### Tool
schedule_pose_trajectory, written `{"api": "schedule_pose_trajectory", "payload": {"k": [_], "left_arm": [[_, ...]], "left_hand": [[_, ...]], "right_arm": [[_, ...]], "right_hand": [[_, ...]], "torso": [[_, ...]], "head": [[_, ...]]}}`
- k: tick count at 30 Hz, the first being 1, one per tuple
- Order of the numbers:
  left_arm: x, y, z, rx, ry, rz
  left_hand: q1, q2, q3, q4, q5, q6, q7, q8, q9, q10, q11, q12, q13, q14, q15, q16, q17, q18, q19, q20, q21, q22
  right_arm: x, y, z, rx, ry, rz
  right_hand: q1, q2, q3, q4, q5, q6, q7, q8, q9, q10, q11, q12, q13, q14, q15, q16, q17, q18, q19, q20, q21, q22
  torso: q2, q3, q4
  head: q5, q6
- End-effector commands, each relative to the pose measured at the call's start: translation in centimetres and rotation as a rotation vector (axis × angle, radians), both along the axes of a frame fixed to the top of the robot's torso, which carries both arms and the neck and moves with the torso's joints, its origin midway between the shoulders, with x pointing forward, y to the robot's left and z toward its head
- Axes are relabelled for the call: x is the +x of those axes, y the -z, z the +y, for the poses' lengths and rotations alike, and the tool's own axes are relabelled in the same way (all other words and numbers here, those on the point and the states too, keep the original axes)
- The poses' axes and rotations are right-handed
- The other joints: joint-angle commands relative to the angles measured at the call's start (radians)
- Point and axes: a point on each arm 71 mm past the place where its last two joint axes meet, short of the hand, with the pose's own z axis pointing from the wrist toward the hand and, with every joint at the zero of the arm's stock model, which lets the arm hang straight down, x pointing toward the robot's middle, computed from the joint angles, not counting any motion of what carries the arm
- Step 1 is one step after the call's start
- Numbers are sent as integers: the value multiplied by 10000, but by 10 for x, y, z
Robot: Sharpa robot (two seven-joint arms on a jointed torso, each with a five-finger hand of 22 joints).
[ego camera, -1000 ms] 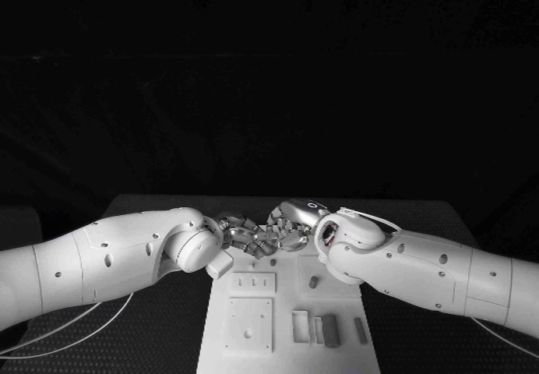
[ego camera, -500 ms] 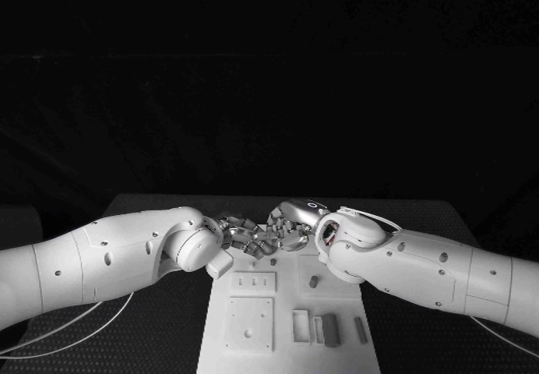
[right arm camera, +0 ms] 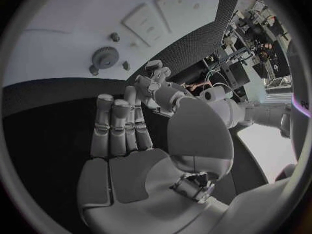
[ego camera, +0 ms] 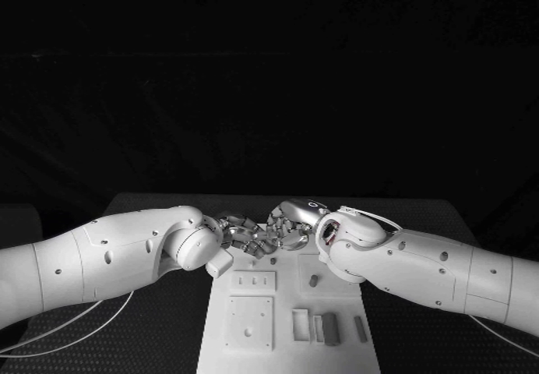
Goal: Assemble the parts on the task board
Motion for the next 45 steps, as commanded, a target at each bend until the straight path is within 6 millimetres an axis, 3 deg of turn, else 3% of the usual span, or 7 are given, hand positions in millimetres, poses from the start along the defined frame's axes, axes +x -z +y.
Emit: {"api": "schedule_pose_trajectory", "payload": {"k": [1, 4, 9, 19, 32, 41, 45], "left_arm": [[-1, -5, -7, -356, 392, -110], [-1, -5, -7, -357, 404, -104], [-1, -5, -7, -352, 430, -82], [-1, -4, -6, -369, 359, 65], [-1, -3, -6, -360, 310, 196], [-1, -3, -6, -361, 274, 215], [-1, -3, -6, -323, 320, 220]], "left_hand": [[30, -20, 49, 1, 8, 103, -98, 69, 35, 42, -26, -66, 15, -82, 4, 55, -17, -76, -40, 6, 64, 227], [30, -27, 55, -1, 9, 103, -92, 69, 35, 44, -25, -68, 17, -83, 4, 57, -18, -76, -43, 7, 65, 227], [34, -36, 66, -5, 9, 105, -86, 68, 35, 49, -24, -69, 20, -84, 4, 59, -21, -76, -47, 6, 68, 227], [-69, -81, 85, 15, 12, 50, -26, 29, 22, 16, 5, -111, 22, -91, 12, 70, -34, -76, -60, 20, 86, 228], [-2727, -1080, -565, 50, -5, -102, 139, -92, 3, -78, 93, -303, 91, -109, 35, 146, -147, -73, -114, 22, 176, 211], [-3641, -1007, -682, 48, 3, -108, 129, -110, 13, -81, 80, -364, 138, -118, 2, 175, -205, -67, -127, -42, 174, 197], [-3099, -586, -382, -22, 14, -72, 81, -94, 28, -60, 53, -374, 169, -137, -12, 191, -228, -69, -183, -54, 173, 211]], "right_arm": [[-2, 6, 2, -266, -180, 345], [-3, 7, 2, -298, -214, 385], [-3, 8, 2, -274, -226, 400], [-4, 7, 2, -256, -191, 374], [-4, 8, 3, -323, -197, 397], [-4, 8, 3, -361, -198, 393], [-4, 8, 3, -377, -204, 409]], "right_hand": [[-84, 29, 17, -62, 67, 568, 442, 0, 13, 64, -11, -47, -15, -15, 56, -20, -14, -10, -49, 13, -47, -6], [-116, 39, 27, -67, 67, 529, 459, -32, 0, 3, 26, -154, -58, -136, 92, -65, -48, -10, -147, 52, -110, -17], [-131, 69, 57, -112, 56, 590, 434, 0, 54, -270, 374, -1369, -794, -245, 404, -252, -381, -10, -217, 122, -118, 24], [-124, 62, 54, -124, 66, 620, 421, 13, 76, -102, 357, -1536, -927, -282, 401, -252, -448, -10, -220, 124, -112, 36], [-95, 43, 61, -163, 67, 664, 404, 28, 93, 23, 342, -1623, -1000, -299, 388, -222, -490, -10, -195, 112, -71, 64], [-86, 39, 69, -173, 66, 672, 401, 29, 96, 49, 339, -1644, -1017, -302, 385, -214, -501, -10, -190, 108, -62, 70], [-81, 34, 73, -179, 67, 676, 400, 29, 98, 62, 337, -1655, -1026, -302, 384, -208, -506, -10, -186, 106, -57, 72]], "torso": [[-1, 5, 9], [-3, 1, 10], [2, -2, 9], [-1, -5, 5], [-3, 2, -1], [-1, 2, -4], [-3, -2, -3]], "head": [[1, -14], [-4, -12], [1, -22], [3, -33], [11, -53], [6, -64], [3, -68]]}}
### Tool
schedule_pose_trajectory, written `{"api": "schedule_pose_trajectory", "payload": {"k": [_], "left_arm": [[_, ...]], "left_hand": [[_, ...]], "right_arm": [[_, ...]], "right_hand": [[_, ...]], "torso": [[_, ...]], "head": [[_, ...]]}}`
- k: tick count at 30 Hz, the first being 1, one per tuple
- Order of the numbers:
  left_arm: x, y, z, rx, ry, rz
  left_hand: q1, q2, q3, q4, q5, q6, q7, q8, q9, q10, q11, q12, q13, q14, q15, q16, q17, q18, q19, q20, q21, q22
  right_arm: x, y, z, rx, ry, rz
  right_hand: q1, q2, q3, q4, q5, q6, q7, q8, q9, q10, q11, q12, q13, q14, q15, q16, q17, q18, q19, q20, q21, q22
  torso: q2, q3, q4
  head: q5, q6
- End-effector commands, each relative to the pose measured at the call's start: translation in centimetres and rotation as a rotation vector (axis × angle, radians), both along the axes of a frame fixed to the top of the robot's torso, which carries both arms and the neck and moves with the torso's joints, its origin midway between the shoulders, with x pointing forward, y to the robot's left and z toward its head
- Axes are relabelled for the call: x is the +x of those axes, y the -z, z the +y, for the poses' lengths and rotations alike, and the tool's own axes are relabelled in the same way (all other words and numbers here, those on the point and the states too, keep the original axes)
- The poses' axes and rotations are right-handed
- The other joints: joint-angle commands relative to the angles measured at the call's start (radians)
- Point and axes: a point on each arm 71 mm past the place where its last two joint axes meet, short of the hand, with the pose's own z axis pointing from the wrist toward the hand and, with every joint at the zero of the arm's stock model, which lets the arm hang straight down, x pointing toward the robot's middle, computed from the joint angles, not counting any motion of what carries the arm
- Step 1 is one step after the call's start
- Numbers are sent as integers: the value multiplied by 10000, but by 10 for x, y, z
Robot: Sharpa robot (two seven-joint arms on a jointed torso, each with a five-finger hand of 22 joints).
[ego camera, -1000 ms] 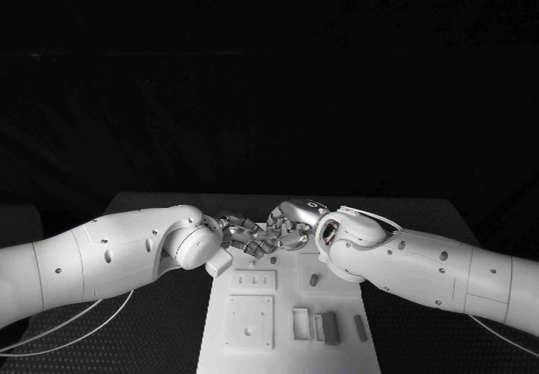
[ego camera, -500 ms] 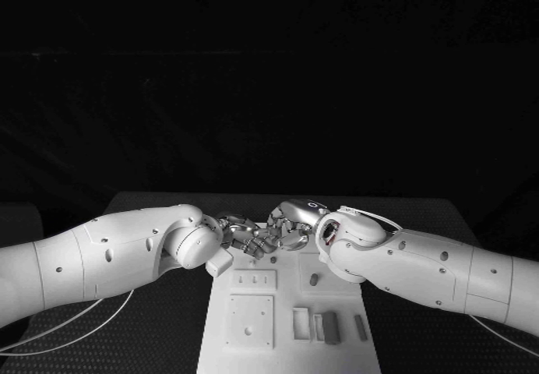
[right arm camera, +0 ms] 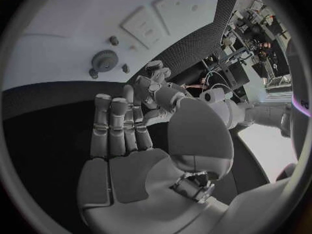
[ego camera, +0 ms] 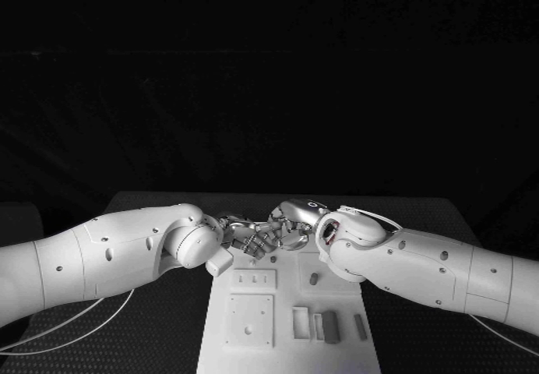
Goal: Assemble the parts on the task board
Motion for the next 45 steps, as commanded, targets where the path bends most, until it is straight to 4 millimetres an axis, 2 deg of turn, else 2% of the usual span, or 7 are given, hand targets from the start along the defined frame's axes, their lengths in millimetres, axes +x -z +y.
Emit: {"api": "schedule_pose_trajectory", "payload": {"k": [1, 12, 23, 27, 30, 33, 45], "left_arm": [[-1, -5, -7, -335, 340, -116], [0, -6, -6, -271, 396, -304], [2, -7, -5, -292, 183, -426], [3, -6, -5, -322, 103, -432], [3, -5, -5, -248, 47, -403], [2, -5, -6, -246, 68, -386], [0, -2, -6, 39, 149, -95]], "left_hand": [[551, 316, 174, -45, 30, 44, -30, 12, 31, 14, -18, -67, 28, -70, -5, 76, -25, -75, -92, -12, 62, 211], [2740, 865, 88, -281, 575, 485, -276, 183, 115, 302, -149, 31, 204, -118, 24, 127, -144, -75, -143, 40, 99, 185], [3013, 937, -102, -49, 742, 587, -323, 191, 124, 361, -173, 47, 256, -133, 37, 122, -206, -75, -120, 53, 85, 175], [3033, 789, -294, -29, 2562, 772, -380, 260, 183, 516, -220, 142, 358, -138, 46, 144, -246, -75, -156, 74, 39, 168], [2948, 719, -450, -19, 3305, 803, -390, 251, 199, 528, -226, 152, 400, -155, 54, 150, -274, -75, -169, 85, 13, 167], [2198, 280, -607, 6, 4349, 819, -377, 218, 205, 519, -225, 142, 434, -167, 68, 141, -320, -75, -163, 100, -29, 155], [404, -643, -133, 7, 4704, 685, -201, 52, 210, 361, -144, 57, 496, -302, 156, 111, -433, -75, -381, 191, -170, 193]], "right_arm": [[-3, 6, 2, -295, -176, 253], [-3, 6, 2, -368, -200, 300], [-4, 7, 4, -418, -240, 317], [-4, 7, 4, -444, -239, 275], [-4, 7, 4, -428, -236, 262], [-4, 7, 5, -398, -237, 243], [-6, 8, 7, -355, -281, 241]], "right_hand": [[54, 36, 5, -55, 19, 665, 408, 79, 25, 68, -24, -69, -15, -43, 18, 25, -11, 121, 29, -37, 58, 68], [55, 33, 12, -59, 19, 667, 408, 77, 25, 82, -24, -90, -30, -47, 17, 32, -21, 121, 31, -39, 62, 71], [56, 33, 16, -61, 19, 666, 408, 75, 25, 86, -24, -100, -38, -49, 18, 34, -26, 121, 30, -39, 62, 72], [60, 32, 21, -66, 19, 667, 408, 74, 25, 91, -24, -108, -43, -51, 18, 36, -30, 121, 30, -40, 63, 72], [63, 31, 24, -69, 19, 668, 407, 74, 26, 95, -25, -113, -47, -52, 17, 37, -33, 121, 30, -41, 63, 73], [65, 32, 28, -71, 19, 670, 407, 74, 26, 100, -25, -119, -51, -52, 17, 39, -36, 121, 30, -42, 64, 73], [67, 31, 37, -74, 21, 677, 406, 74, 27, 116, -26, -130, -61, -53, 16, 46, -45, 121, 34, -43, 66, 74]], "torso": [[0, -5, 4], [4, -3, 4], [4, -1, 12], [1, -2, 4], [3, -3, 6], [6, -1, -1], [2, -2, 5]], "head": [[-12, -5], [-24, -11], [-25, -33], [-22, -31], [-21, -40], [-19, -45], [-27, -70]]}}
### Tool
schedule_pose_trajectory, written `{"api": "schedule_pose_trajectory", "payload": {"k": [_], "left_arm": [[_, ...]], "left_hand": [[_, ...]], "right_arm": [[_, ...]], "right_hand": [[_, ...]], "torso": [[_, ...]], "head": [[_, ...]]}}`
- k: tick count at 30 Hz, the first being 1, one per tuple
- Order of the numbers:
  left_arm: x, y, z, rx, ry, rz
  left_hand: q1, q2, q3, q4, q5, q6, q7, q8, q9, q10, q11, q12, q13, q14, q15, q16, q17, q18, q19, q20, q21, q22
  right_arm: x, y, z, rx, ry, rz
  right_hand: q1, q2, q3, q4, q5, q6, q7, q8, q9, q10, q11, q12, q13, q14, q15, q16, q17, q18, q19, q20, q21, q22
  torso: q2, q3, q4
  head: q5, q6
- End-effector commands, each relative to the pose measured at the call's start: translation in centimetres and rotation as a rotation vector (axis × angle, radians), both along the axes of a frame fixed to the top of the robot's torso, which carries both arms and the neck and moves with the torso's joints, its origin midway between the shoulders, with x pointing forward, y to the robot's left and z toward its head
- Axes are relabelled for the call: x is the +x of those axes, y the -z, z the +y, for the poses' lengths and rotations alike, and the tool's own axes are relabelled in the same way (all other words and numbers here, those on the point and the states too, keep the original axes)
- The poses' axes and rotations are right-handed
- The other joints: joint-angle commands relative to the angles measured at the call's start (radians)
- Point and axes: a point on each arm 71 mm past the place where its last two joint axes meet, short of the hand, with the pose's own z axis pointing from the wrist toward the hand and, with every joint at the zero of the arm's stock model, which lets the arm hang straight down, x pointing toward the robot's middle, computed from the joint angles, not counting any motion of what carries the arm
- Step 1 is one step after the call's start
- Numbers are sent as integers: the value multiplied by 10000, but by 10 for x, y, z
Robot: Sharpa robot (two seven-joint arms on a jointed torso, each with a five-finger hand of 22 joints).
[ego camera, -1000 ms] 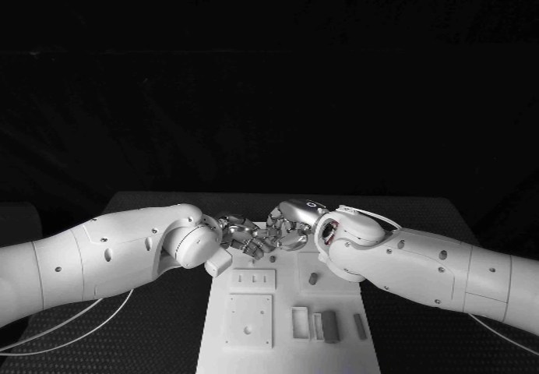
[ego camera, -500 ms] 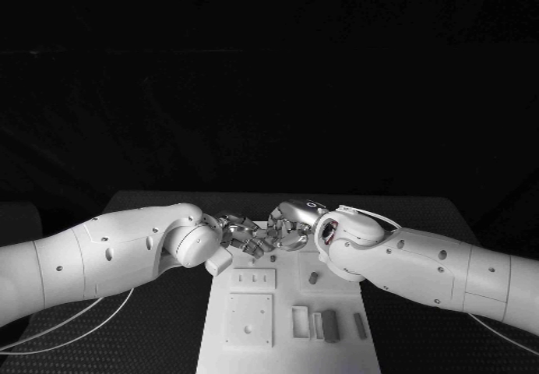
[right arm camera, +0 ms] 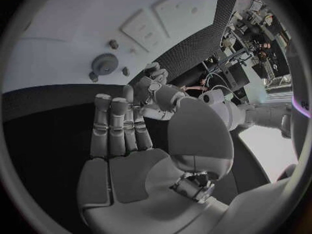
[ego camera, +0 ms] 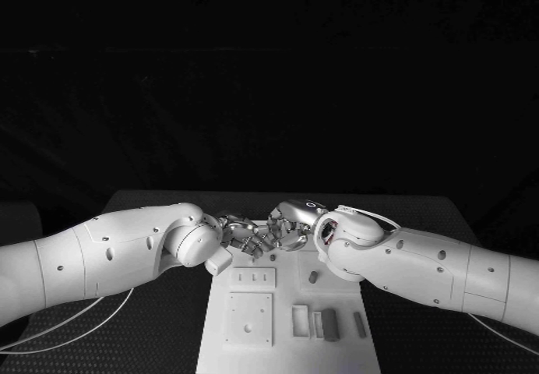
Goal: Assemble the parts on the task board
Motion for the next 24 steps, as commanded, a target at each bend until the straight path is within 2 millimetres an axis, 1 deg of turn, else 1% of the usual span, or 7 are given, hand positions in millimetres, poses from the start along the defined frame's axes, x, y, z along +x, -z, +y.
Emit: {"api": "schedule_pose_trajectory", "payload": {"k": [1, 11, 14, 16, 17, 19, 24], "left_arm": [[-1, -5, -7, -184, 248, -97], [-4, -3, -9, -94, 576, 191], [-4, -3, -9, -86, 505, 136], [-4, -3, -8, -103, 538, 137], [-4, -3, -9, -100, 533, 143], [-4, -2, -9, -107, 531, 135], [-5, -2, -10, -126, 628, 170]], "left_hand": [[-429, -181, 105, 0, -10, -95, 163, -90, -22, -129, 50, -45, 18, -124, 33, -8, -26, -75, -137, 7, -59, 202], [-691, -503, 358, -25, -125, -256, 240, -165, -6, -322, 134, -92, 49, -305, 105, -4, -34, -75, -336, 85, -100, 220], [-1008, -800, 478, -11, -59, -469, 355, -235, 21, -663, 285, -24, 89, -642, 259, 44, 12, -75, -705, 277, -224, 227], [-1231, -824, 687, -38, 358, -596, 393, -212, 144, -905, 340, 135, 163, -851, 324, 157, 69, -75, -866, 349, -230, 242], [-1381, -716, 721, -85, 1078, -753, 462, -247, 189, -1114, 408, 168, 187, -1060, 405, 173, 88, -75, -1083, 442, -294, 243], [-1441, -625, 742, -115, 1582, -922, 510, -250, 287, -1355, 455, 306, 267, -1288, 467, 289, 155, -75, -1269, 520, -285, 256], [-1194, -504, 1125, -312, 2000, -1107, 544, -204, 474, -1703, 499, 593, 420, -1581, 534, 483, 231, -75, -1496, 592, -217, 254]], "right_arm": [[-4, 4, 5, -186, -260, 136], [-4, 5, 5, -189, -274, 148], [-4, 5, 5, -194, -276, 152], [-4, 5, 6, -197, -279, 157], [-4, 5, 6, -196, -281, 155], [-4, 5, 6, -194, -283, 157], [-5, 5, 7, -195, -297, 165]], "right_hand": [[33, 32, 40, -18, 60, 559, 288, 41, 24, 85, 10, -43, 0, -54, 18, 45, -12, 135, 34, -45, 68, 72], [37, 30, 48, -23, 60, 566, 287, 41, 25, 102, 8, -53, -9, -52, 16, 52, -20, 135, 40, -47, 71, 72], [37, 30, 50, -24, 60, 567, 286, 41, 26, 105, 8, -55, -11, -52, 16, 53, -22, 135, 41, -48, 71, 72], [38, 30, 52, -25, 60, 568, 286, 41, 26, 108, 8, -57, -13, -52, 15, 54, -24, 135, 42, -48, 71, 72], [39, 30, 52, -25, 60, 568, 286, 41, 26, 109, 7, -58, -14, -52, 15, 55, -24, 135, 42, -48, 71, 73], [39, 28, 54, -27, 60, 569, 286, 41, 26, 111, 7, -60, -16, -52, 15, 56, -26, 135, 43, -49, 72, 73], [42, 30, 59, -30, 60, 570, 285, 40, 26, 117, 6, -66, -20, -52, 14, 58, -30, 135, 44, -50, 72, 72]], "torso": [[-4, -1, 1], [2, 1, -6], [-3, 0, -1], [-2, 3, 1], [-2, 3, 1], [-1, 4, -3], [-4, 3, -10]], "head": [[-4, -11], [-9, -27], [-13, -29], [-14, -42], [-14, -42], [-21, -38], [-22, -45]]}}
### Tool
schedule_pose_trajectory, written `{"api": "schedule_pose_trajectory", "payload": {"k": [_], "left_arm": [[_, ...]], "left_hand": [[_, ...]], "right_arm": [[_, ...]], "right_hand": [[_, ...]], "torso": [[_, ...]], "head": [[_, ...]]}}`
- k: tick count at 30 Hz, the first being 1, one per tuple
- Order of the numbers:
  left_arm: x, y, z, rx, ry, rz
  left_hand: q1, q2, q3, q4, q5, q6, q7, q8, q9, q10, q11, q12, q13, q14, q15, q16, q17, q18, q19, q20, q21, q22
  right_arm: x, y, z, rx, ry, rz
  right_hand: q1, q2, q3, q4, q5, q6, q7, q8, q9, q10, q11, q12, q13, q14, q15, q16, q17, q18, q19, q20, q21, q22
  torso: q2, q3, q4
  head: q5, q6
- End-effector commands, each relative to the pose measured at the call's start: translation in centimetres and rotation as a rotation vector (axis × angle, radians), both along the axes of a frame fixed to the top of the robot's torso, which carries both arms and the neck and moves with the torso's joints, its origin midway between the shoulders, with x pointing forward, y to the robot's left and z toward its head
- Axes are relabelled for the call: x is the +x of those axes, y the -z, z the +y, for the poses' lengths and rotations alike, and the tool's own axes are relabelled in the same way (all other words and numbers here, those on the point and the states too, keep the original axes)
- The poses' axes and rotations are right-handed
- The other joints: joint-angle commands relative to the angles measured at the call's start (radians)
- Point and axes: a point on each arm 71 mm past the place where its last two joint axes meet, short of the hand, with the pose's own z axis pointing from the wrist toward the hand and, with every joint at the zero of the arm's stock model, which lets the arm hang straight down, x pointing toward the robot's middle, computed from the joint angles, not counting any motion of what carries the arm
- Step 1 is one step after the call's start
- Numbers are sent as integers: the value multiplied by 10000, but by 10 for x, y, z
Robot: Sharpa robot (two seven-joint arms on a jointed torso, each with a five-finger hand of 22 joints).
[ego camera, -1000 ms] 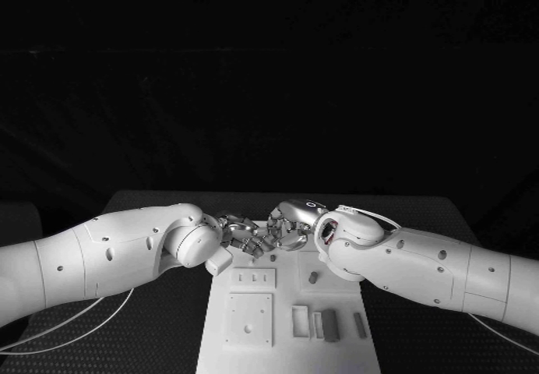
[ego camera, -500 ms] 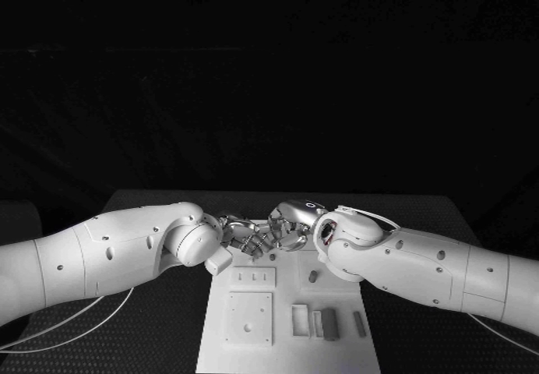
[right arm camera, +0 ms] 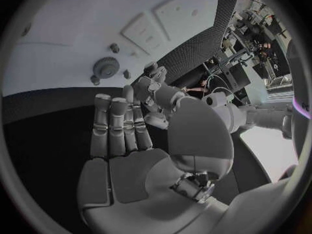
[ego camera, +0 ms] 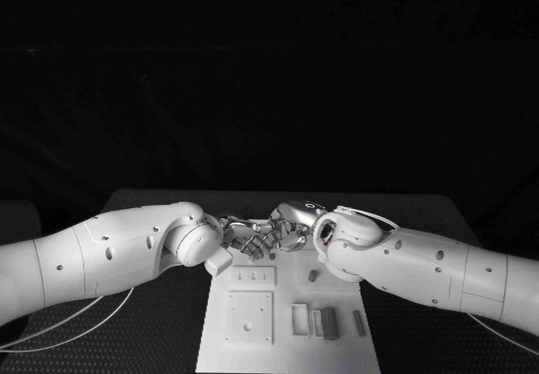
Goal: Assemble the parts on the task board
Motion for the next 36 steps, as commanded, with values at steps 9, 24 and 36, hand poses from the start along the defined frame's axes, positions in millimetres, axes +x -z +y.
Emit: {"api": "schedule_pose_trajectory", "payload": {"k": [9, 24, 36], "left_arm": [[-4, -1, -8, -54, 688, 39], [-2, 0, -7, -147, 317, 28], [-3, 1, -8, 21, 423, 85]], "left_hand": [[-3760, 499, 4127, -4873, 95, -271, -35, 168, 818, -1018, 140, 1257, 142, -566, 193, 529, -299, -76, -852, 397, 610, 266], [-4439, 671, 4566, -5071, -1442, 457, -438, 463, 1239, -1030, 77, 1654, 10, -579, 149, 826, -405, -76, -1102, 421, 1054, 248], [-3669, 301, 4780, -4638, -3229, 530, -427, 318, 1307, -1059, 99, 1816, -134, -584, 137, 962, -523, -76, -1167, 404, 1245, 235]], "right_arm": [[-4, 2, 7, -77, -362, 71], [-5, 2, 7, -112, -382, 112], [-5, 3, 8, -126, -407, 140]], "right_hand": [[33, 41, 78, -21, 61, 532, 244, 32, 26, 53, 4, -76, -19, -69, 29, 62, -23, 203, 47, -51, 31, 78], [34, 41, 85, -24, 61, 534, 245, 30, 26, 65, 3, -89, -30, -69, 27, 68, -33, 203, 50, -53, 31, 77], [34, 40, 91, -27, 61, 536, 245, 27, 26, 73, 3, -99, -37, -70, 27, 71, -41, 202, 52, -53, 30, 77]], "torso": [[0, -1, 4], [4, -1, 3], [2, -1, 11]], "head": [[-25, -23], [-40, -29], [-63, -49]]}}
